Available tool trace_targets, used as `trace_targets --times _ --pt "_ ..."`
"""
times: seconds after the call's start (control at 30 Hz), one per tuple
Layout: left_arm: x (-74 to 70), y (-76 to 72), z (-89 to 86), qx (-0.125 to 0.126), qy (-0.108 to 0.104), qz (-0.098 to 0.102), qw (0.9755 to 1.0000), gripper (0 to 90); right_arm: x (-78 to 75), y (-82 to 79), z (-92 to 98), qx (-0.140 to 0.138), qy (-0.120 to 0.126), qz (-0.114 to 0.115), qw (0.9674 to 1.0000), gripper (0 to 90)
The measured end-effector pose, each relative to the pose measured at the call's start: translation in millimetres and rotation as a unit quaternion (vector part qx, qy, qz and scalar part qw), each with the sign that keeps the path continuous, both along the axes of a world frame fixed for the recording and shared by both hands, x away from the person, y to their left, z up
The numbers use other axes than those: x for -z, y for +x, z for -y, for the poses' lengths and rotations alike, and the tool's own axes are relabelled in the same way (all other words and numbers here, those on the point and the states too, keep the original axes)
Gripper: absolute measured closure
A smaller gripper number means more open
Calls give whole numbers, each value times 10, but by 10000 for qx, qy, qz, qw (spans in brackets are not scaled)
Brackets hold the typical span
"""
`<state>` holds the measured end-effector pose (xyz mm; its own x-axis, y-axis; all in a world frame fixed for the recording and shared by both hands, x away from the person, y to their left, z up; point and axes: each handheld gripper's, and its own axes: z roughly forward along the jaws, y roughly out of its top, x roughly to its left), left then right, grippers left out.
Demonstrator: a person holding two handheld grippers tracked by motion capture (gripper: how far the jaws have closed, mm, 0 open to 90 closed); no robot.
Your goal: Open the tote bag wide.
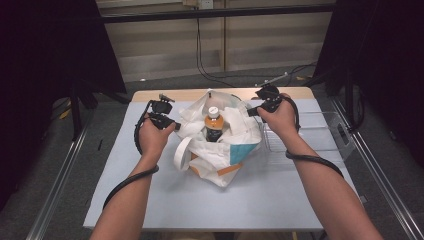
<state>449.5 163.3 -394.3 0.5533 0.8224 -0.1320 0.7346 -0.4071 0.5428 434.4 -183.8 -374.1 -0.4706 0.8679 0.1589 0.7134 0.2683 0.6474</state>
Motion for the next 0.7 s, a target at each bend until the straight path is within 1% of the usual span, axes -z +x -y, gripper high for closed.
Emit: trace_targets --times 0.07,0.1,0.17,0.23,0.27,0.37,0.5,0.57,0.7 --pt "-8 3 5 -5 -12 -20 10000 877 8 0 -30 -49 44 27 10000 865" --pt "-14 9 2 18 33 -20 10000 877 15 3 -43 -84 57 37 9999 865" --pt "-16 16 4 46 28 -1 10000 877 33 4 -76 -83 22 86 9999 887" --pt "-23 19 7 57 37 -22 10000 876 52 8 -110 -173 -29 108 9998 889" --pt "-25 20 7 58 48 -24 10000 876 58 8 -128 -152 -47 144 9998 891" --pt "-27 22 11 38 47 -53 10000 875 83 19 -164 -215 -58 133 9997 899" --pt "-12 26 14 31 3 -20 10000 875 116 32 -200 -221 -71 133 9996 900" --pt "-8 30 10 43 27 -54 10000 876 127 34 -210 -191 -78 167 9996 900" --pt "6 43 10 91 53 -52 9999 876 137 38 -234 -274 -63 148 9995 900"
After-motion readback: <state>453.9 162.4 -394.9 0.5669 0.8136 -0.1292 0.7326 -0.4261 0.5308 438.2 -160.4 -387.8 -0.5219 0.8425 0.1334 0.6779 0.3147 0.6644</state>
